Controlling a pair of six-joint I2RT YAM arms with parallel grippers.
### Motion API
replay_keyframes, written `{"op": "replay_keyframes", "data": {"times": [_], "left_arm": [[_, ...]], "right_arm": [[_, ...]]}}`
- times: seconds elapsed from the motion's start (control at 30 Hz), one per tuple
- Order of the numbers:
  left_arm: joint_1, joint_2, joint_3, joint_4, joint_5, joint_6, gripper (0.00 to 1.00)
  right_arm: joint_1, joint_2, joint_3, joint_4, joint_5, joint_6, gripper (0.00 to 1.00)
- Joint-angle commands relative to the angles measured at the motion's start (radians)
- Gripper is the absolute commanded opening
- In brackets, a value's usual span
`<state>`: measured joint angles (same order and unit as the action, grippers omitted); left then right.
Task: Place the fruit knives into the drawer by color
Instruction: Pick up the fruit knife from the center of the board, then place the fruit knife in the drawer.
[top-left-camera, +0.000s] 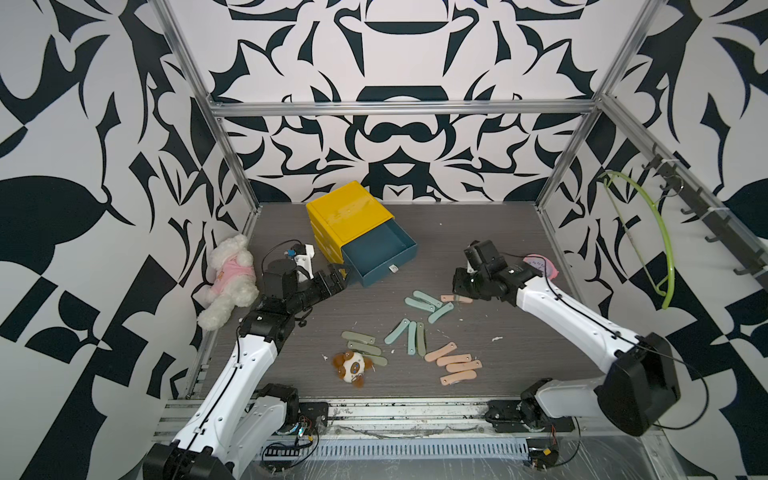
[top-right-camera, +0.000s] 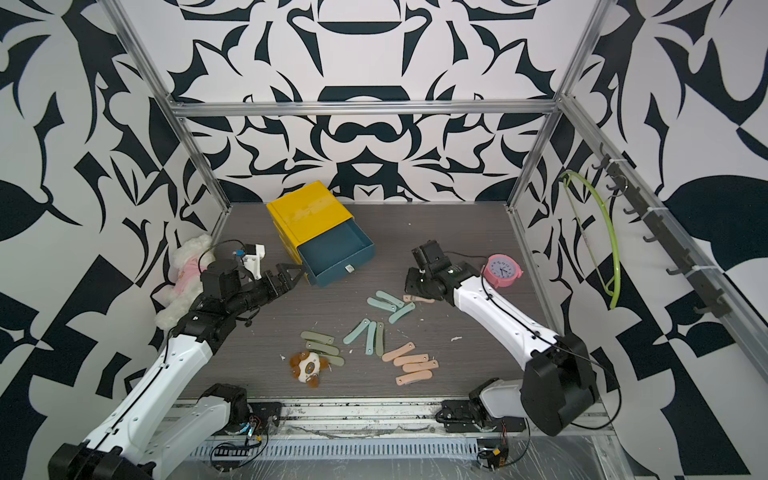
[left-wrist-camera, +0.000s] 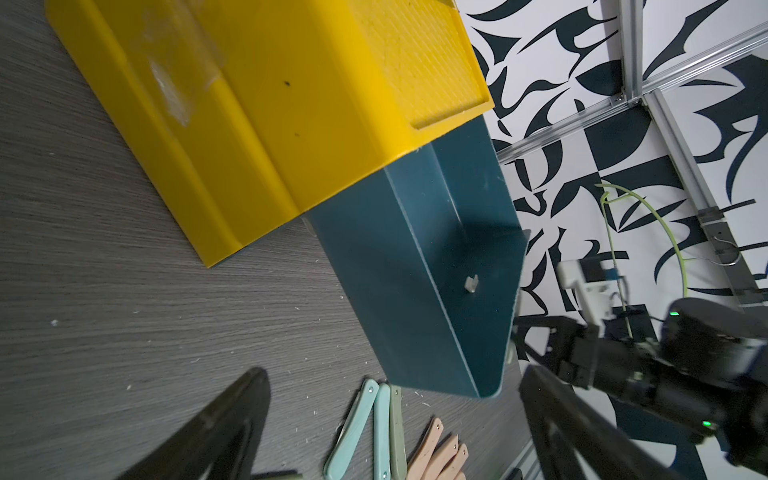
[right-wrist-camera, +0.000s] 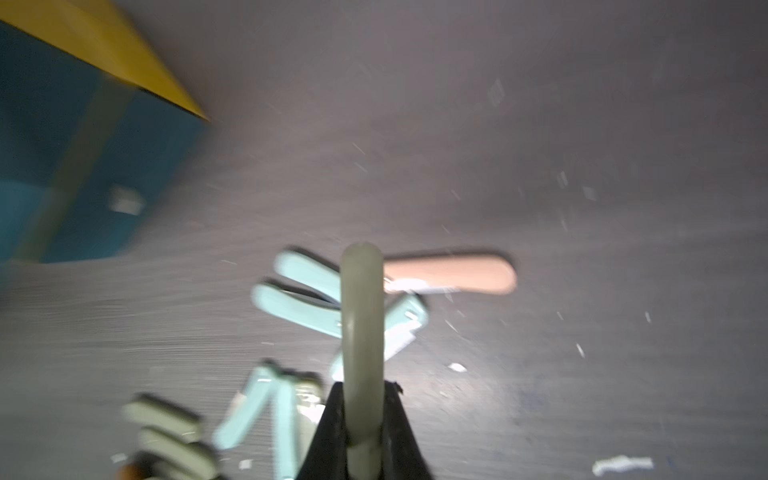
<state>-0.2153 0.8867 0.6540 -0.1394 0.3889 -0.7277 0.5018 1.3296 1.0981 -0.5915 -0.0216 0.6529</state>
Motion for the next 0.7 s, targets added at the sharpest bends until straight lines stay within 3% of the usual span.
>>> {"op": "replay_keyframes", "data": {"times": [0.0, 0.13, 0.27, 0.5, 0.67], "left_arm": [[0.001, -0.016, 0.007, -0.002, 0.000, 0.010, 0.99], [0.001, -0.016, 0.008, -0.002, 0.005, -0.003, 0.99], [0.001, -0.031, 0.014, -0.016, 0.007, -0.010, 0.99], [0.001, -0.060, 0.029, -0.063, 0.001, 0.000, 0.99], [0.000, -0.067, 0.044, -0.083, -0.004, 0.010, 0.99]], "right_arm": [[0.056, 0.007, 0.161, 0.063, -0.053, -0.102, 0.00], [0.148, 0.154, 0.406, 0.108, -0.073, -0.159, 0.00], [0.175, 0.334, 0.596, 0.148, -0.124, -0.159, 0.00], [0.175, 0.531, 0.738, 0.153, -0.156, -0.148, 0.00], [0.175, 0.564, 0.753, 0.173, -0.167, -0.142, 0.23]]}}
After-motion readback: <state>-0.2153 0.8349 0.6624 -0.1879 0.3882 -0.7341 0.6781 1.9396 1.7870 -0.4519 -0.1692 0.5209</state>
